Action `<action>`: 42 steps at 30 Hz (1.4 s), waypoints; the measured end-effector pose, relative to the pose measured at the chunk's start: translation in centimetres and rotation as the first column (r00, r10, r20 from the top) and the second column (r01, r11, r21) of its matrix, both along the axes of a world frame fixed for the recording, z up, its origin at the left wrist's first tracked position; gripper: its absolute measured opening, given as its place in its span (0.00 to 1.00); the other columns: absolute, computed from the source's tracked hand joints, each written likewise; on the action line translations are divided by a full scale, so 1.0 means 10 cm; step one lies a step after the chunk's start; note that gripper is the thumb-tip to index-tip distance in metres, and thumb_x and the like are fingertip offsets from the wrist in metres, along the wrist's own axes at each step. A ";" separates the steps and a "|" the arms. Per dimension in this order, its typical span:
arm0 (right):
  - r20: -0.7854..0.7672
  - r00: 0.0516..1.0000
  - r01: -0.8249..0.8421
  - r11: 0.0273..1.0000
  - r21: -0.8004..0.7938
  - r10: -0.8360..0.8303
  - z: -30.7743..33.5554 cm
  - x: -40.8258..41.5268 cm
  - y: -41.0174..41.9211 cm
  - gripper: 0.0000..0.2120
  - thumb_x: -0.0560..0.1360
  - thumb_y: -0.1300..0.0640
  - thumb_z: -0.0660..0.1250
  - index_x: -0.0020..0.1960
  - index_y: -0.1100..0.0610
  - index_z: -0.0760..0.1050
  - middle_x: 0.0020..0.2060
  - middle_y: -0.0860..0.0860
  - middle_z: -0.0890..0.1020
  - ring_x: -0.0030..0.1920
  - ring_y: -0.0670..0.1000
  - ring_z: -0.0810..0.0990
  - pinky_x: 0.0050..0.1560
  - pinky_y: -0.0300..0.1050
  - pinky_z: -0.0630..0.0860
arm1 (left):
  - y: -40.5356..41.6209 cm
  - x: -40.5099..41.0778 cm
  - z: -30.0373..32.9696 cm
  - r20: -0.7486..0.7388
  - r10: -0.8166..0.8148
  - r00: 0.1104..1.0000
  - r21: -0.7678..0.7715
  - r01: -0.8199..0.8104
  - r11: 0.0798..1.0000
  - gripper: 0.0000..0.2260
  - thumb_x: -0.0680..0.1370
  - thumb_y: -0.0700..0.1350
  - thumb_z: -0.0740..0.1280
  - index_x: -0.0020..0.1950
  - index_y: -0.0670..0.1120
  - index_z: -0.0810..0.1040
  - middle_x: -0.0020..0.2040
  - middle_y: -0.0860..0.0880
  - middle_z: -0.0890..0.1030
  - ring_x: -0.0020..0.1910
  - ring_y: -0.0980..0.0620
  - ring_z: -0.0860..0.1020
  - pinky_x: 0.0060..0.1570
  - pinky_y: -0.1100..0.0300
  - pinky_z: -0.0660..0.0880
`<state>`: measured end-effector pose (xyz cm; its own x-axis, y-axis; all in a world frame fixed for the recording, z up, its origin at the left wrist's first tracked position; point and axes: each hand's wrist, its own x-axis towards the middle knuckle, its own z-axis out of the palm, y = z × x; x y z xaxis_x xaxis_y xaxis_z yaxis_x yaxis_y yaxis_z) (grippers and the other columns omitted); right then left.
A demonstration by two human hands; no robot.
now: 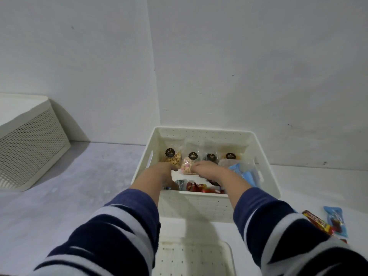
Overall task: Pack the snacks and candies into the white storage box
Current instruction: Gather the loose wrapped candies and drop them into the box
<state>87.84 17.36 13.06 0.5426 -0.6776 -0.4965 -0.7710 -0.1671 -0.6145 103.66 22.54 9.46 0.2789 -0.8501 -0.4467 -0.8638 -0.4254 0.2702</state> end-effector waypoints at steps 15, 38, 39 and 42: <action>-0.311 0.950 -0.091 0.951 -0.295 -0.006 0.70 -1.19 0.23 0.20 0.80 0.52 0.58 0.70 0.56 0.69 0.69 0.53 0.72 0.67 0.54 0.72 0.68 0.49 0.68 | -0.04 -1.23 0.80 0.130 -0.277 0.952 -0.105 0.291 0.951 0.22 0.76 0.53 0.67 0.69 0.50 0.72 0.66 0.50 0.75 0.64 0.46 0.73 0.66 0.51 0.70; -0.368 0.924 0.039 0.982 -0.184 -0.105 -0.15 -4.78 0.28 0.26 0.79 0.42 0.58 0.74 0.52 0.64 0.75 0.50 0.64 0.74 0.53 0.62 0.72 0.47 0.59 | -0.07 -4.49 -0.04 0.081 -0.292 0.953 -0.112 0.300 0.947 0.26 0.74 0.61 0.65 0.71 0.56 0.68 0.73 0.47 0.64 0.70 0.43 0.65 0.68 0.47 0.66; -0.354 0.928 0.057 0.983 -0.176 -0.117 -0.32 -4.86 0.28 0.26 0.78 0.41 0.59 0.73 0.50 0.65 0.74 0.50 0.65 0.73 0.54 0.63 0.72 0.48 0.60 | 0.02 -4.59 -0.17 0.085 -0.276 0.957 -0.098 0.284 0.954 0.28 0.74 0.63 0.64 0.72 0.57 0.66 0.74 0.48 0.61 0.72 0.42 0.62 0.69 0.44 0.64; -0.354 0.922 0.087 0.976 -0.200 -0.155 -0.80 -5.04 0.29 0.28 0.75 0.37 0.59 0.73 0.43 0.62 0.72 0.52 0.67 0.72 0.57 0.65 0.72 0.54 0.62 | 0.25 -4.85 -0.59 0.061 -0.186 0.981 -0.071 0.191 0.979 0.39 0.70 0.70 0.63 0.76 0.59 0.55 0.79 0.50 0.47 0.77 0.40 0.48 0.72 0.37 0.54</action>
<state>37.45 20.29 5.09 0.2545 -0.8216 -0.5100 -0.9570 -0.1383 -0.2549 55.20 25.02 3.58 0.1322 -0.9207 -0.3673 -0.9405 -0.2335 0.2469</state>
